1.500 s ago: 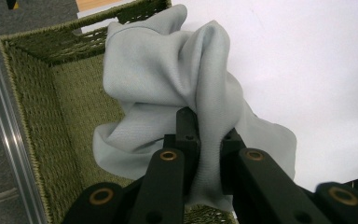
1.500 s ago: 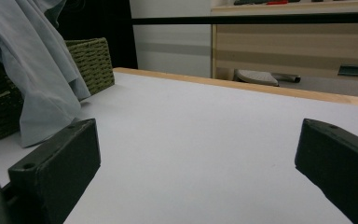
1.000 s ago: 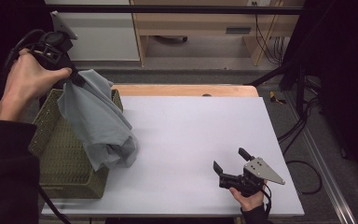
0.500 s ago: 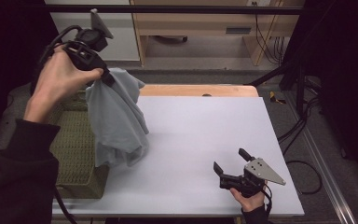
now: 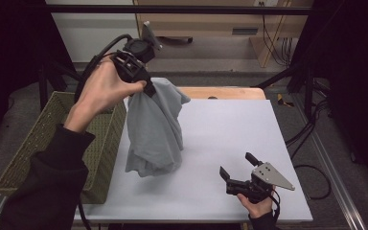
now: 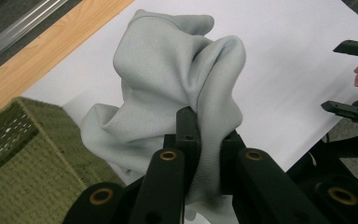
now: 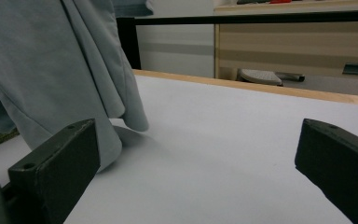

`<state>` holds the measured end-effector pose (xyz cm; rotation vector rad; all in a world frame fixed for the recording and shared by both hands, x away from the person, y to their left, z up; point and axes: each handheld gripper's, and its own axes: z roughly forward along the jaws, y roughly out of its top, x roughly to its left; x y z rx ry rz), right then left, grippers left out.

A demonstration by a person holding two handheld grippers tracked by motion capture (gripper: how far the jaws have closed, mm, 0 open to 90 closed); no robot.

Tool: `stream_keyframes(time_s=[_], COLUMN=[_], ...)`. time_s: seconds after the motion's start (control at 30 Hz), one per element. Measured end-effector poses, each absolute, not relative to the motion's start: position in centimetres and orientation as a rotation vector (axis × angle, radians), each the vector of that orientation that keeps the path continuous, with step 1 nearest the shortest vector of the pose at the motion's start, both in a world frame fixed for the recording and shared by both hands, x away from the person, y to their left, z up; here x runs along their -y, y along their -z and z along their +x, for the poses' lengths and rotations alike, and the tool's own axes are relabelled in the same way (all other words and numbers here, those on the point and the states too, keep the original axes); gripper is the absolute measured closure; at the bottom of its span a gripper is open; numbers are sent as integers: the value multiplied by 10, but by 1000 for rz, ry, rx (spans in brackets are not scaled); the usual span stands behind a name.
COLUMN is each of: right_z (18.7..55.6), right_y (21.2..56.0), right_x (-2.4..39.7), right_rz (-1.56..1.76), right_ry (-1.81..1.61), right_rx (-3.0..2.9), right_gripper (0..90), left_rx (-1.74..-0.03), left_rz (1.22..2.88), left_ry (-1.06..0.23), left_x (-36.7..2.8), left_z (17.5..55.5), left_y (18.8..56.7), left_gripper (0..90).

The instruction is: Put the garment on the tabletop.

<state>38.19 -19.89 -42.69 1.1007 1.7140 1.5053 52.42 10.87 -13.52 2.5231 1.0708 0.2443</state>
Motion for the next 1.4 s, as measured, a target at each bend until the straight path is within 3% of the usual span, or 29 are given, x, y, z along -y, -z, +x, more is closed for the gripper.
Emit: stream_keyframes(time_s=[1.0, 1.4], right_z=[382, 382], right_y=[428, 428], right_x=[200, 200], right_rz=[1093, 1099], right_ry=[-1509, -1522], right_rx=[-1725, -1724], right_gripper=[2, 3], left_rx=[-817, -797], left_rz=[2610, 2596], left_ry=[-115, -32], left_x=[-55, -40], left_z=[527, 525], left_y=[241, 288], left_gripper=[834, 831])
